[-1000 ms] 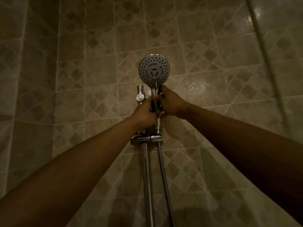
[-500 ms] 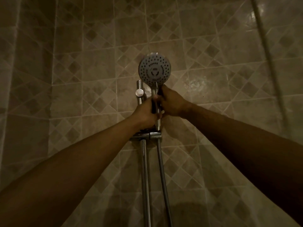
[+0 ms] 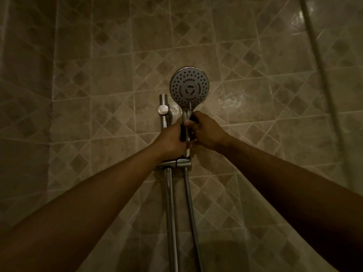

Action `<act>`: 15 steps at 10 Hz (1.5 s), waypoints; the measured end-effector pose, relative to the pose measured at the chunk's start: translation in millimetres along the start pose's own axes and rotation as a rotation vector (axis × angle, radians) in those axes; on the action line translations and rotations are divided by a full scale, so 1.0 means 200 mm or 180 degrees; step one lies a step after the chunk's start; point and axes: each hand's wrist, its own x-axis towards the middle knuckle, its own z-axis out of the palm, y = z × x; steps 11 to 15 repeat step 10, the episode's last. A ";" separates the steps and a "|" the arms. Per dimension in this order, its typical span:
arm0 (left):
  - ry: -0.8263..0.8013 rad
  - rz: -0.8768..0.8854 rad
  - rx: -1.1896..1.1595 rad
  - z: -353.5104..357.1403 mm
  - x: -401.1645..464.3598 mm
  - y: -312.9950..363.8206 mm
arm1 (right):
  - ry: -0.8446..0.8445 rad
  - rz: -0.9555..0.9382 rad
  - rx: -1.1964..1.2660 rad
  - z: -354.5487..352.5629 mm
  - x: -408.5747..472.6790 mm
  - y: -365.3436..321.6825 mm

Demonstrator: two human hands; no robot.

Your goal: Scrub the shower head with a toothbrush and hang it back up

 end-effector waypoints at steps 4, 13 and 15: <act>0.0208 -0.0098 -0.0044 0.06 -0.04 -0.01 | 0.0068 0.0217 -0.0051 0.00 -0.08 -0.04; -0.0530 -0.0197 -0.0775 -0.08 -0.32 -0.11 | -0.0855 0.1120 -0.1124 0.00 -0.34 -0.23; -0.0530 -0.0197 -0.0775 -0.08 -0.32 -0.11 | -0.0855 0.1120 -0.1124 0.00 -0.34 -0.23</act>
